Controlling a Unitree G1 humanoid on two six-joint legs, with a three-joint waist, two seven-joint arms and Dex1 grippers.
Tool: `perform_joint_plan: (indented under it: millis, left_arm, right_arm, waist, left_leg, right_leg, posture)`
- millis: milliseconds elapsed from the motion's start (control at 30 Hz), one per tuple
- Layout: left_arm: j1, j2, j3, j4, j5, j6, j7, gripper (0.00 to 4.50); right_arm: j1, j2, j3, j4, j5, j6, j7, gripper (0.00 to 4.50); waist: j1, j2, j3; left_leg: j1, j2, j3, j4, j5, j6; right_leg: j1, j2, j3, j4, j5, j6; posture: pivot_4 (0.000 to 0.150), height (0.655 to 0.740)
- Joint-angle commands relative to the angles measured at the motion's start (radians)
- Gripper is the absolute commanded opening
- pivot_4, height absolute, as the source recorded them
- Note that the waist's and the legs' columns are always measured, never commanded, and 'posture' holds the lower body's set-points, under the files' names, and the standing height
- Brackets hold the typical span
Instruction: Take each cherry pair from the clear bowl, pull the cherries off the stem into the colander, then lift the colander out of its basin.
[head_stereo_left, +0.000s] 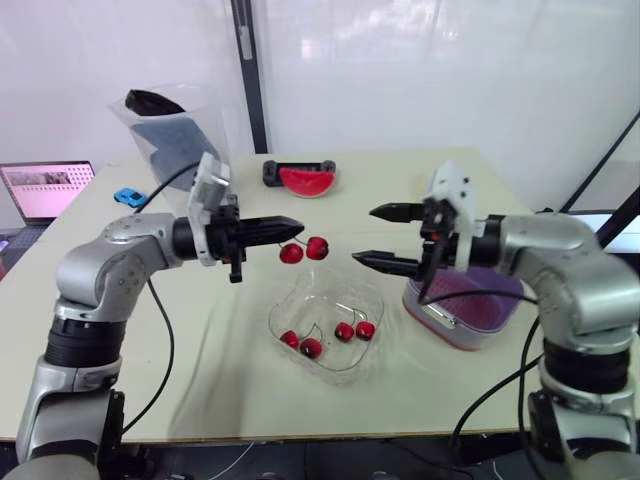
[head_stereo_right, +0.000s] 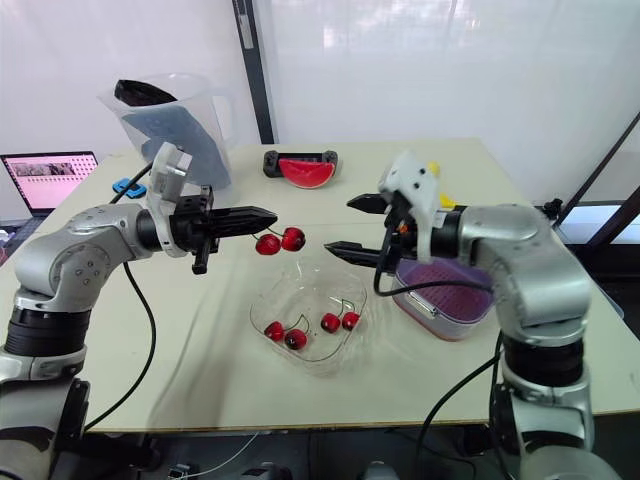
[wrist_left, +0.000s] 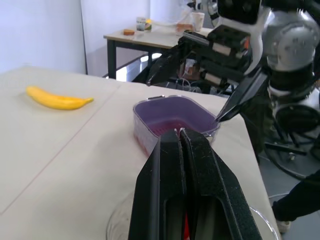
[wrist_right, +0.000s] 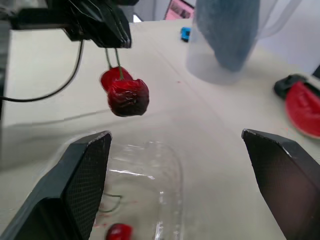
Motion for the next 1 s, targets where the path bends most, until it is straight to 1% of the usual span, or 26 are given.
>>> perform_joint_plan:
  millis: [33,133,333,400,433,467,500,533,900,933,967,1000]
  left_arm:
    - [-0.002,-0.009,0.02,-0.03,-0.016,-0.008,0.003,0.0]
    - [0.02,-0.022,0.023,-0.07,-0.045,0.024,0.022,0.0]
    - [0.025,-0.029,0.026,-0.089,-0.059,0.042,0.044,0.0]
    - [0.027,-0.025,0.026,-0.095,-0.066,0.05,0.047,0.0]
    - [0.027,-0.023,0.027,-0.097,-0.067,0.052,0.048,0.0]
    - [0.028,-0.021,0.027,-0.098,-0.068,0.055,0.048,0.0]
    - [0.028,-0.02,0.027,-0.099,-0.068,0.056,0.048,0.0]
    - [0.027,-0.02,0.028,-0.098,-0.069,0.057,0.049,0.0]
    - [0.024,-0.019,0.02,-0.088,-0.065,0.049,0.044,0.0]
    - [0.024,-0.019,0.02,-0.088,-0.064,0.049,0.044,0.0]
    - [0.026,-0.017,0.02,-0.086,-0.064,0.049,0.042,0.0]
    - [0.029,-0.015,0.019,-0.086,-0.062,0.047,0.039,0.0]
  right_arm:
    - [-0.039,0.05,-0.008,-0.018,0.097,0.053,-0.062,4.46]
    - [-0.034,0.093,0.056,-0.027,0.115,0.037,-0.123,4.46]
    - [-0.032,0.099,0.135,-0.014,0.131,-0.037,-0.181,4.46]
    - [-0.024,0.083,0.158,-0.014,0.133,-0.059,-0.187,4.46]
    - [-0.021,0.076,0.165,-0.013,0.135,-0.068,-0.191,3.91]
    - [-0.019,0.071,0.169,-0.012,0.139,-0.076,-0.196,3.65]
    - [-0.018,0.068,0.172,-0.01,0.143,-0.083,-0.2,3.14]
    - [-0.016,0.062,0.18,-0.011,0.14,-0.097,-0.201,2.73]
    - [0.008,0.026,0.232,-0.006,0.131,-0.176,-0.227,2.73]
    - [0.009,0.025,0.232,-0.005,0.134,-0.179,-0.23,2.22]
    - [0.011,0.023,0.232,-0.006,0.135,-0.183,-0.232,1.94]
    - [0.012,0.02,0.232,-0.008,0.137,-0.186,-0.233,1.52]
  waist:
    - [-0.001,0.0,0.0]
    - [-0.004,0.0,0.0]
    - [-0.001,0.0,0.0]
    - [-0.002,0.0,0.0]
    - [-0.003,0.0,0.0]
    - [-0.003,0.0,0.0]
    - [-0.003,0.0,0.0]
    - [-0.003,0.0,0.0]
    - [-0.003,0.0,0.0]
    - [-0.003,0.0,0.0]
    - [-0.003,0.0,0.0]
    - [-0.003,0.0,0.0]
  left_leg:
    - [0.0,0.0,0.0,0.0,0.0,0.001]
    - [0.0,0.0,0.0,0.0,0.0,0.0]
    - [-0.001,0.0,0.0,0.001,0.001,-0.002]
    - [-0.001,0.0,0.0,0.001,0.001,-0.002]
    - [-0.001,0.0,0.0,0.001,0.001,-0.002]
    - [-0.001,0.0,0.0,0.001,0.001,-0.002]
    - [-0.001,0.0,0.0,0.001,0.001,-0.003]
    - [-0.001,0.0,0.0,0.001,0.001,-0.002]
    - [-0.001,0.0,0.0,0.001,0.001,-0.002]
    - [-0.001,0.0,0.0,0.001,0.001,-0.002]
    - [-0.001,0.0,0.0,0.001,0.001,-0.002]
    - [-0.001,0.0,0.0,0.001,0.001,-0.002]
  right_leg:
    - [0.0,0.0,0.0,0.0,0.0,0.0]
    - [-0.001,0.0,0.0,0.001,0.0,0.0]
    - [-0.001,0.0,0.0,0.001,0.0,0.0]
    - [-0.001,0.0,0.0,0.001,0.0,0.0]
    - [-0.001,0.0,0.0,0.001,0.0,0.0]
    - [-0.001,0.0,0.0,0.001,0.0,0.0]
    - [-0.001,0.0,0.0,0.001,0.0,0.0]
    - [-0.001,0.0,0.0,0.001,0.0,0.0]
    - [-0.001,0.0,0.0,0.001,0.0,0.0]
    - [-0.001,0.0,0.0,0.001,0.0,0.0]
    - [-0.001,0.0,0.0,0.001,0.0,0.0]
    - [-0.001,0.0,0.0,0.001,0.0,0.0]
  posture:
    - [0.15,0.74]
    - [0.15,0.74]
    - [0.15,0.74]
    - [0.15,0.74]
    - [0.15,0.74]
    - [0.15,0.74]
    - [0.15,0.74]
    - [0.15,0.74]
    - [0.15,0.74]
    - [0.15,0.74]
    - [0.15,0.74]
    - [0.15,0.74]
